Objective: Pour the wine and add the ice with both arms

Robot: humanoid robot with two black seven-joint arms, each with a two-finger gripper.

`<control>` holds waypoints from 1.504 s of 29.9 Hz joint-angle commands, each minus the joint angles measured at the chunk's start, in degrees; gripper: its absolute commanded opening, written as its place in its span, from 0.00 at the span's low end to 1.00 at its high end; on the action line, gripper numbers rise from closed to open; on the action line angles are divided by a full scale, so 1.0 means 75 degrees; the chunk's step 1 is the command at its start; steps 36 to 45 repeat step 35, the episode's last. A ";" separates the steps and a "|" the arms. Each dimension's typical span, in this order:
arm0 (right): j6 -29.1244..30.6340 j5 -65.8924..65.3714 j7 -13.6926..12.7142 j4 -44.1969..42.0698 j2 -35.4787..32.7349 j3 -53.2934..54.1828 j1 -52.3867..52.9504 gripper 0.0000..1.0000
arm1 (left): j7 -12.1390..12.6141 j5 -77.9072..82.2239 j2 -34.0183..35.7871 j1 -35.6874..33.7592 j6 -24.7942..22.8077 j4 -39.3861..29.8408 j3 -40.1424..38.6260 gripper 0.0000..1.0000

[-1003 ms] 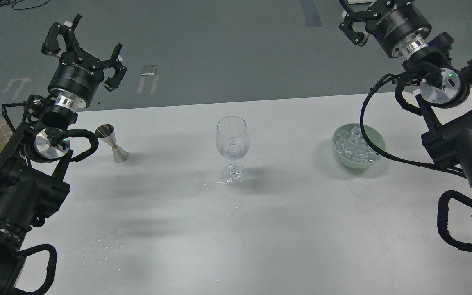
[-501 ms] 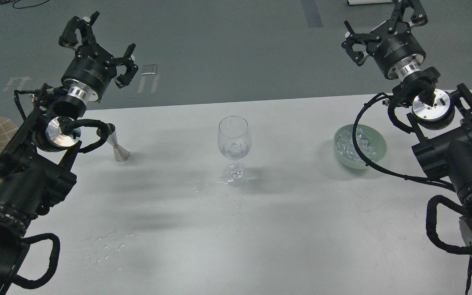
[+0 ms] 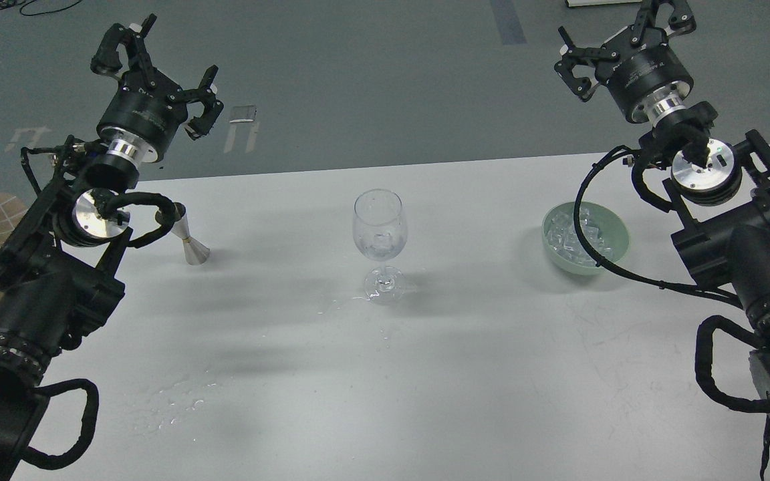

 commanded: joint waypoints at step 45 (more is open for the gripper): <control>0.0013 0.0035 0.0011 0.0497 -0.0250 -0.0148 0.0343 1.00 | 0.0066 -0.0178 0.0207 0.0164 -0.0411 -0.0771 0.0018 0.98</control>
